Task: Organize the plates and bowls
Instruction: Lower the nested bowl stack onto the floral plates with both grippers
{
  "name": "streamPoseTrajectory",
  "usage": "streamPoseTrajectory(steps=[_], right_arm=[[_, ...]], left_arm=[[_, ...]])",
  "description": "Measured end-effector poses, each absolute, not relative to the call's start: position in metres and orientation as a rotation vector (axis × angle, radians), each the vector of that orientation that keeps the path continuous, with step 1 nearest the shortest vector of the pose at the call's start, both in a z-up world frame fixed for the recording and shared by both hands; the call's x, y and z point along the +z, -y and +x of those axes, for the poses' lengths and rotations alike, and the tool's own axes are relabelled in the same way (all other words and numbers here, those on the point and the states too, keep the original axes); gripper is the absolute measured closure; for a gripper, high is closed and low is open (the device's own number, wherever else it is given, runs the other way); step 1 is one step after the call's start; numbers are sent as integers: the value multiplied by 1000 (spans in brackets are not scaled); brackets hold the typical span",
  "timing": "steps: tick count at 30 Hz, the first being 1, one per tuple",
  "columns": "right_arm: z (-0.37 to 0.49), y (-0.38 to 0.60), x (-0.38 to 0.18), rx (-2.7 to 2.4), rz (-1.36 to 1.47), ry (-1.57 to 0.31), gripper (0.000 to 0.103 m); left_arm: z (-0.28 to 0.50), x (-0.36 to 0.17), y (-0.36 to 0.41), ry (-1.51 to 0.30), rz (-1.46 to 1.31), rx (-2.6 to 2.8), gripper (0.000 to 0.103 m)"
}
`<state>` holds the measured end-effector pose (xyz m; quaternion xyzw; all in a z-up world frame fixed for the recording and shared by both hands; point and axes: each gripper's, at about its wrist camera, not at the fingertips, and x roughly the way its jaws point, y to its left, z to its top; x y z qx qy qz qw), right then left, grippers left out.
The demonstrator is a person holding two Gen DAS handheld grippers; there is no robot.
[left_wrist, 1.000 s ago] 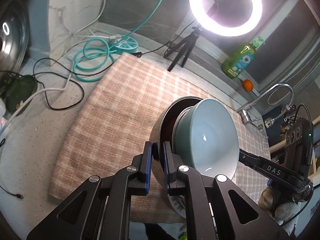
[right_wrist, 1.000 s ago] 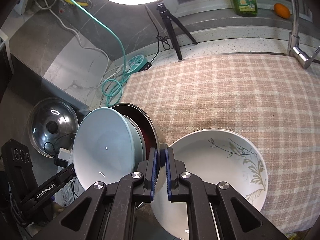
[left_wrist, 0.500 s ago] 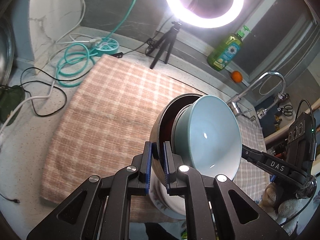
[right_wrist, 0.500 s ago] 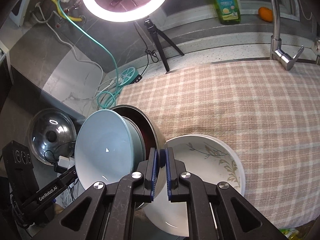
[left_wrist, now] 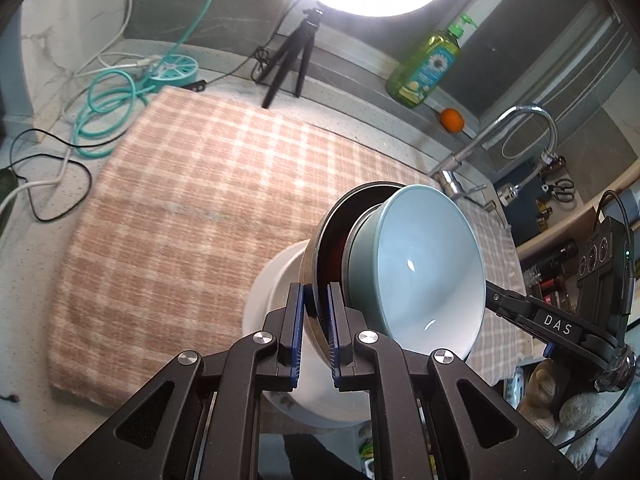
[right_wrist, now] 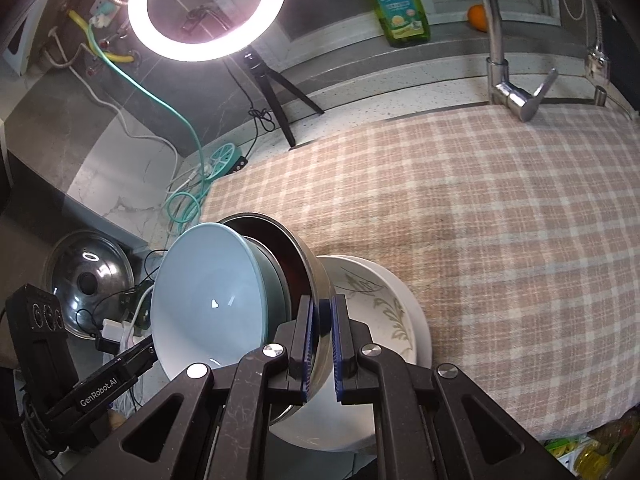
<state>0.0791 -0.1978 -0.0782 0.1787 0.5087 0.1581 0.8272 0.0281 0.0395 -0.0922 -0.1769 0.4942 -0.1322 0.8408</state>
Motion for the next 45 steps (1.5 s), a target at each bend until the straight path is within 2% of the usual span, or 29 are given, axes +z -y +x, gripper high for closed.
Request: streamPoseTrajectory(steps=[45], right_arm=[[70, 214, -113, 270, 428, -1169, 95]], left_arm=[[34, -121, -25, -1147, -327, -321, 94]])
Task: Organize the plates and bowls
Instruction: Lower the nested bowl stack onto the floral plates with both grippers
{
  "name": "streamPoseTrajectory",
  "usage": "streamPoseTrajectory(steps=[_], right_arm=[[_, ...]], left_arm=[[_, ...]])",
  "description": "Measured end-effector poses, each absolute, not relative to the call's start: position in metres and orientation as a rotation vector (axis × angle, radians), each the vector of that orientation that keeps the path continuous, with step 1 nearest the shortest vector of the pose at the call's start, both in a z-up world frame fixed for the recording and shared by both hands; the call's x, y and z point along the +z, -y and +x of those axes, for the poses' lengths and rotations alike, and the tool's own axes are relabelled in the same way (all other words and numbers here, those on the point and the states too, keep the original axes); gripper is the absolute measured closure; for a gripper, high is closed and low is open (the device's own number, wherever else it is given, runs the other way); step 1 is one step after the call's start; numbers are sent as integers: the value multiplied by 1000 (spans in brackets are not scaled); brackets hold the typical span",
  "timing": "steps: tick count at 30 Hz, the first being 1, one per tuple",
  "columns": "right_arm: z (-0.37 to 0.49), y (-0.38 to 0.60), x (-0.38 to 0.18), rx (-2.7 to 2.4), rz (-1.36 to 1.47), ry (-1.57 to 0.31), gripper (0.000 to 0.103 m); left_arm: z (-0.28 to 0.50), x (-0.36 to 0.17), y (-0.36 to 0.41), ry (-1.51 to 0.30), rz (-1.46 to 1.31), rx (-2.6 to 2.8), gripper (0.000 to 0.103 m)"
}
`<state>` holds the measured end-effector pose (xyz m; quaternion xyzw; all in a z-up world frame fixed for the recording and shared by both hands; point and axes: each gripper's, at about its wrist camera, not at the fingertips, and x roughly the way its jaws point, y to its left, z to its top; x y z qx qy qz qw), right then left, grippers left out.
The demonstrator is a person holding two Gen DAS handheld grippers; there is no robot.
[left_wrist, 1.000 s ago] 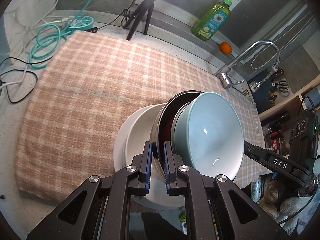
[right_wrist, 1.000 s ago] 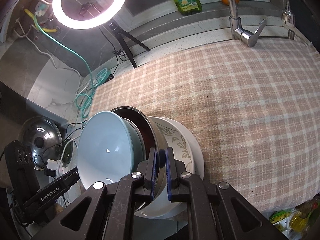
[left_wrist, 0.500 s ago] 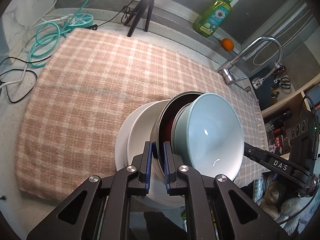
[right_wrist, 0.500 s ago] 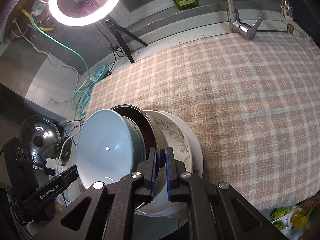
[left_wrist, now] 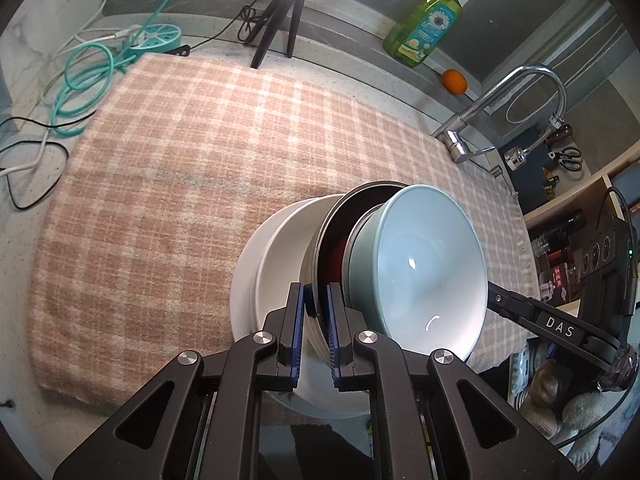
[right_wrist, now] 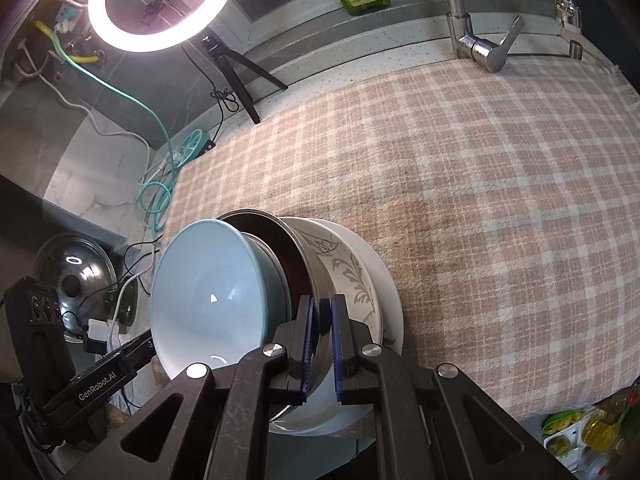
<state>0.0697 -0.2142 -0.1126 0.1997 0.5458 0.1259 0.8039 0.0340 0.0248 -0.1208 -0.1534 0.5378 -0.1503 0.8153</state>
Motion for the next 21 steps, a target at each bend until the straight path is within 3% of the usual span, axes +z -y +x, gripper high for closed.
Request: streamPoseTrajectory(steps=[21], right_arm=[[71, 214, -115, 257, 440, -1162, 93]], left_arm=[[41, -121, -28, -1156, -320, -374, 92]])
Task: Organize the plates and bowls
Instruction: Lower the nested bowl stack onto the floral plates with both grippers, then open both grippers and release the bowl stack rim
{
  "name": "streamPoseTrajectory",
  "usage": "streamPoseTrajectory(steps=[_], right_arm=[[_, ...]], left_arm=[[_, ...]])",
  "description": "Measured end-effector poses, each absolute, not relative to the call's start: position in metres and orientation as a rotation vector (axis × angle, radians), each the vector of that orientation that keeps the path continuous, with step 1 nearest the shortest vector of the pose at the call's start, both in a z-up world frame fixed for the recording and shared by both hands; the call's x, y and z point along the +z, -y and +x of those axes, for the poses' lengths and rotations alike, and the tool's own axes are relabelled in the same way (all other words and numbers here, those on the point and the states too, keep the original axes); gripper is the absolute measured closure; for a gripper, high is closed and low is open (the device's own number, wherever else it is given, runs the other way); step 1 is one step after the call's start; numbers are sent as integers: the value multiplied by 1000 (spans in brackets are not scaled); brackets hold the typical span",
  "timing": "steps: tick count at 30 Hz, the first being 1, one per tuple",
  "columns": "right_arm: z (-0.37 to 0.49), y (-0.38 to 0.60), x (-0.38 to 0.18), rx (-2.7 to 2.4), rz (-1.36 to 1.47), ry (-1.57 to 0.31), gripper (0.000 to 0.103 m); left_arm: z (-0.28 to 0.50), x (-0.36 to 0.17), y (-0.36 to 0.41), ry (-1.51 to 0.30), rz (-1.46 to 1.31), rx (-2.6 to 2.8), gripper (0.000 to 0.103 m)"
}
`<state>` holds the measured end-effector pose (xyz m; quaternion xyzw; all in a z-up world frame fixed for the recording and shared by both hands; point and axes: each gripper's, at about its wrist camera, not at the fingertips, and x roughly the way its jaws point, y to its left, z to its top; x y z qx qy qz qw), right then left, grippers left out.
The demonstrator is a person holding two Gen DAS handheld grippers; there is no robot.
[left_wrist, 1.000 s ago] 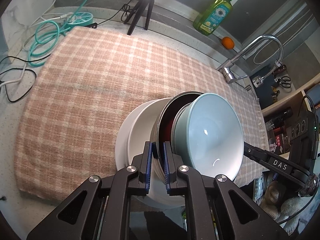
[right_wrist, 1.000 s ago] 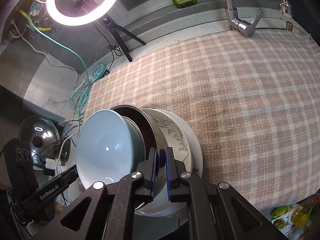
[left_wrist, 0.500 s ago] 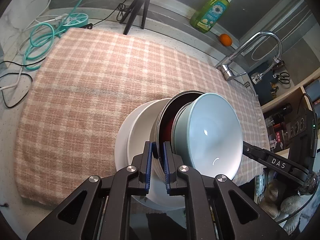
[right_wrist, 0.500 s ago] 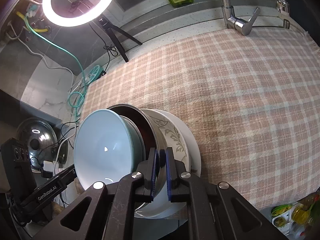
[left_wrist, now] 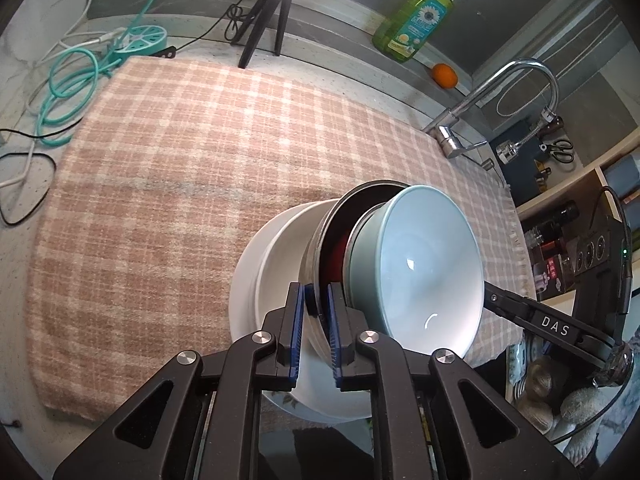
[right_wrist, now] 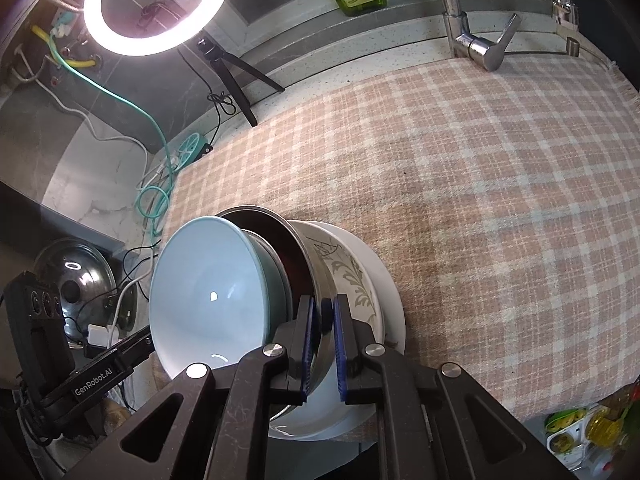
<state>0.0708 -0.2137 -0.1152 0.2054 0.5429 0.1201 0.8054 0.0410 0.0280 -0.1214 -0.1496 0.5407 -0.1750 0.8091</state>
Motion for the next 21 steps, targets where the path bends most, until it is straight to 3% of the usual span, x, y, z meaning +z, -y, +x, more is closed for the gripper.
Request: streamPoseTrajectory(steps=[4, 9, 21], right_arm=[[68, 214, -116, 246, 441, -1170, 92], [63, 219, -112, 200, 452, -1153, 79], [43, 215, -87, 122, 387, -1076, 71]], left_arm=[[41, -122, -29, -1159, -315, -385, 90], [39, -120, -32, -1153, -303, -402, 88], [30, -101, -48, -1086, -252, -382, 81]])
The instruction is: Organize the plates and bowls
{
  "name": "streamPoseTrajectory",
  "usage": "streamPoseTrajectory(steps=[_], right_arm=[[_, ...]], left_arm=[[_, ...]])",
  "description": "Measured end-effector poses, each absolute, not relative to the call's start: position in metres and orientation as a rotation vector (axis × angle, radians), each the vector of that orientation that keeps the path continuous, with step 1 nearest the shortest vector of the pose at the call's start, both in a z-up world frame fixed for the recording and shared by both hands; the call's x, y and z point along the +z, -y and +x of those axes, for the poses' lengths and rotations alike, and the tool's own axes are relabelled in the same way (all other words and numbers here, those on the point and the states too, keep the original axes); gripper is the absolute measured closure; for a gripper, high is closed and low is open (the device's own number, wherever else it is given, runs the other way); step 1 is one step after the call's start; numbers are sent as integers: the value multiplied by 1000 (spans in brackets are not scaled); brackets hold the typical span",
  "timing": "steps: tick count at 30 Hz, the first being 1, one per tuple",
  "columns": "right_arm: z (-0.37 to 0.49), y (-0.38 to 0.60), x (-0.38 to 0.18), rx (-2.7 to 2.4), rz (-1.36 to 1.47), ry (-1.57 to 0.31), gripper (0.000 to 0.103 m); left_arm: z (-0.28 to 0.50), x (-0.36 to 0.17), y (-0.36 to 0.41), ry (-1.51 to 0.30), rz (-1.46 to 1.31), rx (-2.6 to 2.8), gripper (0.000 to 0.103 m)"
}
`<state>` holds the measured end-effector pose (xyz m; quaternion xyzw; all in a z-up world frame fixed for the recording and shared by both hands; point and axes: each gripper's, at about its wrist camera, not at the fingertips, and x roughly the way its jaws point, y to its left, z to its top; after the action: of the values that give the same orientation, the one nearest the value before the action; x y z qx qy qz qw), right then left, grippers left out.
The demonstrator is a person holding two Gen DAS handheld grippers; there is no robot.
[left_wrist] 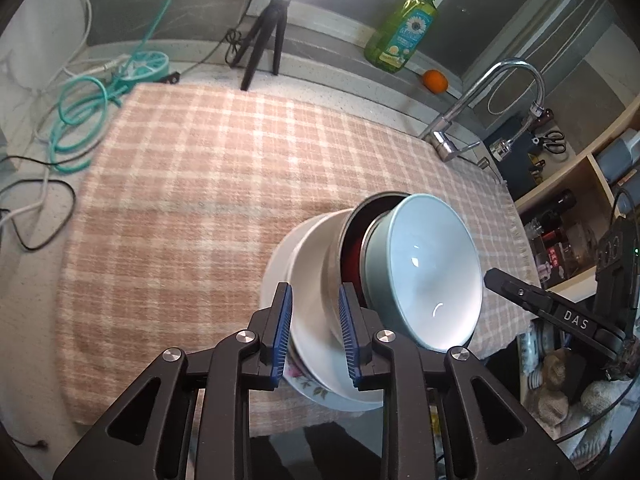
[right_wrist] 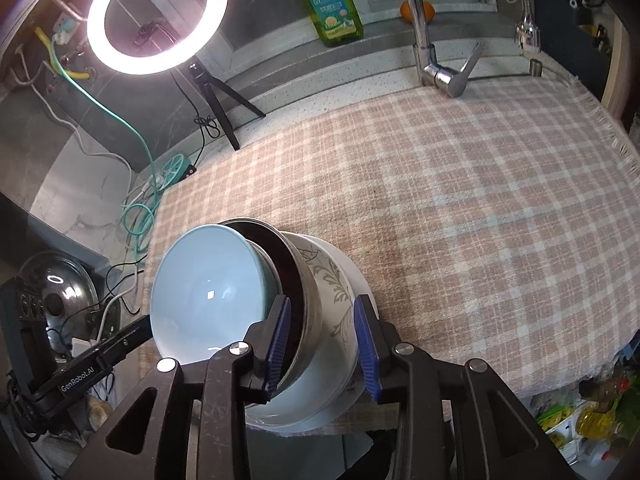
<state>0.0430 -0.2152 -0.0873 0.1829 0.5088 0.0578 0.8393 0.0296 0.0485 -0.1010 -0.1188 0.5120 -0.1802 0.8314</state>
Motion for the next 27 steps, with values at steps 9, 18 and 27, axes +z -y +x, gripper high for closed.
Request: streamPoseTrajectory(steps=[9, 18, 27], right_arm=[[30, 204, -63, 144, 316, -993, 60], [5, 203, -36, 180, 208, -880, 48], [-21, 213, -20, 201, 179, -790, 27]], left_arm=[[12, -70, -56, -988, -219, -301, 63], [-21, -37, -34, -904, -170, -269, 51], [-51, -21, -14, -836, -110, -241, 35]])
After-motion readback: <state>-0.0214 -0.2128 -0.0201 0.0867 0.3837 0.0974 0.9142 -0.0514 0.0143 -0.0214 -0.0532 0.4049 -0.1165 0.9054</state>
